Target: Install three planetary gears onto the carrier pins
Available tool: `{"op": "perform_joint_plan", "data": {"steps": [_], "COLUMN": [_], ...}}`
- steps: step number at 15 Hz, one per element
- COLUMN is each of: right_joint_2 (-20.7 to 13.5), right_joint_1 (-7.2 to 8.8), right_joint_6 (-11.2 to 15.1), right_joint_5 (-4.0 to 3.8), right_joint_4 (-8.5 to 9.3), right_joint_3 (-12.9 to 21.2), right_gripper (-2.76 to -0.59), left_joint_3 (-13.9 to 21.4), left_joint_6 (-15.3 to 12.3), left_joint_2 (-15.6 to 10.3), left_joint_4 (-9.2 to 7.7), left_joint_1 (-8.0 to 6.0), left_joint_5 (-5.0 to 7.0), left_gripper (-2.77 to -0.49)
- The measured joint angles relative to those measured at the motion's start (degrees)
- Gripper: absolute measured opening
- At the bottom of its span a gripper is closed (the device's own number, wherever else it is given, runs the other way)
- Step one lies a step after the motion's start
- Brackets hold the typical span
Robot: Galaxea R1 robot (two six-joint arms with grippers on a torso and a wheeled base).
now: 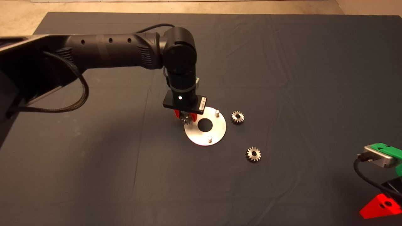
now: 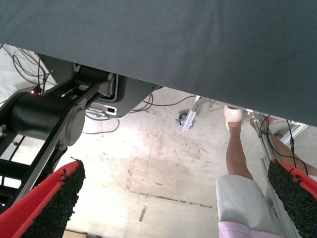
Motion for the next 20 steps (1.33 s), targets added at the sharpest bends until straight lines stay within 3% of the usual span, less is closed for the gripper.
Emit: {"op": "perform_joint_plan", "data": {"steps": [7,20], "right_joint_2": [0.00,0.00], "right_joint_1": [0.00,0.00], "right_joint_6": [0.02,0.00], "right_joint_5": [0.02,0.04], "right_joint_4": [0.00,0.00], "right_joint_3": [0.00,0.00], "right_gripper": [-0.61,-0.61], "left_joint_3": [-4.41,-4.77], "left_joint_6": [0.77,0.96], "left_joint_2": [0.52,1.46], "left_joint_4": [0.05,-0.91], "left_joint_1": [0.00,0.01], "left_joint_5": [0.28,0.12], "left_gripper": [-2.37,-2.37]}}
